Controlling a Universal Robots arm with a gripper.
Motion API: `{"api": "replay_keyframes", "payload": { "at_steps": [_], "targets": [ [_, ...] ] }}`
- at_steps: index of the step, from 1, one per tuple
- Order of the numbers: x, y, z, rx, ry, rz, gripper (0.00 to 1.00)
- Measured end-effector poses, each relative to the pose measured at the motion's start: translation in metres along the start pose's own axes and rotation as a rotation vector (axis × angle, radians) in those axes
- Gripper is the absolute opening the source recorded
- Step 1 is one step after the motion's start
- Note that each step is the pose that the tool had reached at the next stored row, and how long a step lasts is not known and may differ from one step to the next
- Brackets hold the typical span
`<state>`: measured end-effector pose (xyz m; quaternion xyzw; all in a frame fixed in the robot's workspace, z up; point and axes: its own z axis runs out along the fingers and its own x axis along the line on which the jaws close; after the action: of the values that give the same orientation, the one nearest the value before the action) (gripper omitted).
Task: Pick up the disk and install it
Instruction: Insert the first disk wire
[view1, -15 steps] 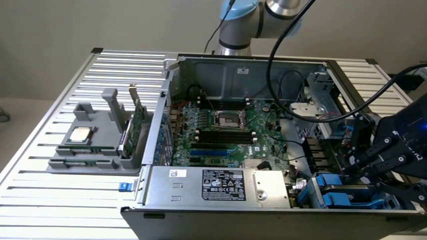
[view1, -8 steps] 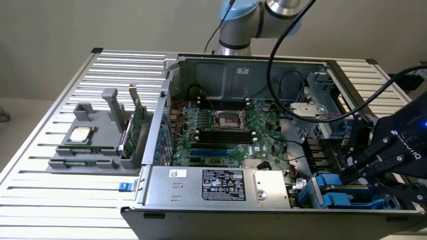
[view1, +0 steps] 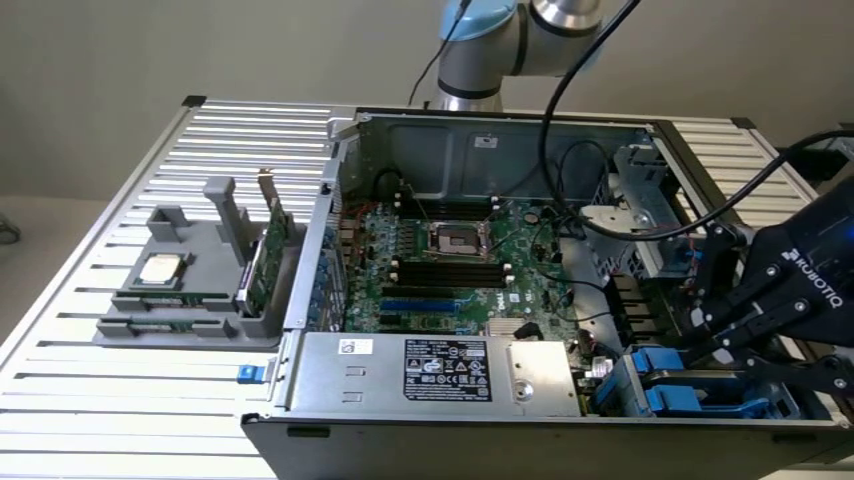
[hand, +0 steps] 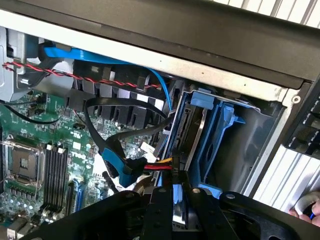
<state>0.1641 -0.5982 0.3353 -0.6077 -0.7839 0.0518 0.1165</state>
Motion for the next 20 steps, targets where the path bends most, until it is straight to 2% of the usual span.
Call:
{"api": "replay_keyframes", "payload": {
  "at_steps": [3,9,13,15,20],
  "targets": [
    [0.002,0.0056,-0.0010,0.0026,0.0007,0.000,0.17],
    [0.003,0.0221,-0.0047,0.0028,0.0005,0.004,0.17],
    [0.002,0.0265,-0.0058,0.0015,-0.0004,0.028,0.17],
    [0.002,0.0267,-0.0059,-0.0005,0.0026,0.049,0.17],
    [0.002,0.0268,-0.0059,-0.0077,0.0150,0.115,0.17]
  ]
}}
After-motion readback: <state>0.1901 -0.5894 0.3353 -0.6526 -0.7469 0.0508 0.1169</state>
